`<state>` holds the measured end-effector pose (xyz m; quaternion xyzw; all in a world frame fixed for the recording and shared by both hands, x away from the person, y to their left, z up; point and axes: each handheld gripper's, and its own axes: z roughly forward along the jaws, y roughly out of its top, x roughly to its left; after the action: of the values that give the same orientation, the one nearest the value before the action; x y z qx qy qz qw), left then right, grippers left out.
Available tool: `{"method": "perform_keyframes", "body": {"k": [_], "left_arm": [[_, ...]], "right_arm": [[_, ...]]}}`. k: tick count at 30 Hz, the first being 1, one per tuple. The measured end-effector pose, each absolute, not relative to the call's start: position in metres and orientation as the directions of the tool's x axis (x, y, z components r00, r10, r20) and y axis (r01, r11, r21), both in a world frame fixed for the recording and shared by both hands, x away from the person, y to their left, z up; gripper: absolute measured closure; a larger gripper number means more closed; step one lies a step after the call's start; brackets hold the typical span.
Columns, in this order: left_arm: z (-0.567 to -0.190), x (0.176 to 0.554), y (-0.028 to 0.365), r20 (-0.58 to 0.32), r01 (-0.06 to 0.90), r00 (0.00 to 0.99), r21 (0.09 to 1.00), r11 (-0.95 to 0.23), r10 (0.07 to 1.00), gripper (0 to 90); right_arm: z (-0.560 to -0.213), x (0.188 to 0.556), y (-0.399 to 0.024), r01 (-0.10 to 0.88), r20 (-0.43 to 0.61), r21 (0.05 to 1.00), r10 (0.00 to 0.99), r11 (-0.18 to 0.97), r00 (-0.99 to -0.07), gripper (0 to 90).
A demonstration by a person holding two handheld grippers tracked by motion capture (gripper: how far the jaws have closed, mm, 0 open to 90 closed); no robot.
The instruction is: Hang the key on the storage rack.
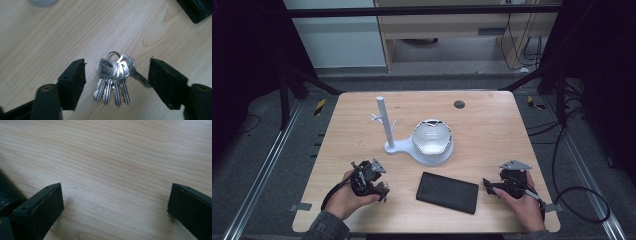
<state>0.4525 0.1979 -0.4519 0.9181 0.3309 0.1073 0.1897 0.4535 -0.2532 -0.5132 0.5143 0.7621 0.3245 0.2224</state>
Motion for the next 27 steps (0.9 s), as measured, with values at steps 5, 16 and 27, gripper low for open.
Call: {"method": "perform_keyframes", "body": {"k": [5,16,27], "left_arm": [[-0.460,0.453,0.202,0.078,0.586,0.753,0.375,-0.719,0.654,42.3],[-0.466,0.459,0.199,0.060,0.602,0.752,0.342,-0.721,0.656,47.0],[-0.469,0.461,0.204,0.018,0.607,0.755,0.357,-0.710,0.655,58.5]], "right_arm": [[-0.513,0.453,-0.253,0.640,-0.004,0.723,0.929,0.259,-0.371,0.4],[-0.513,0.453,-0.253,0.639,-0.005,0.723,0.927,0.263,-0.375,0.4],[-0.513,0.453,-0.253,0.641,-0.001,0.723,0.927,0.259,-0.375,0.4]]}}
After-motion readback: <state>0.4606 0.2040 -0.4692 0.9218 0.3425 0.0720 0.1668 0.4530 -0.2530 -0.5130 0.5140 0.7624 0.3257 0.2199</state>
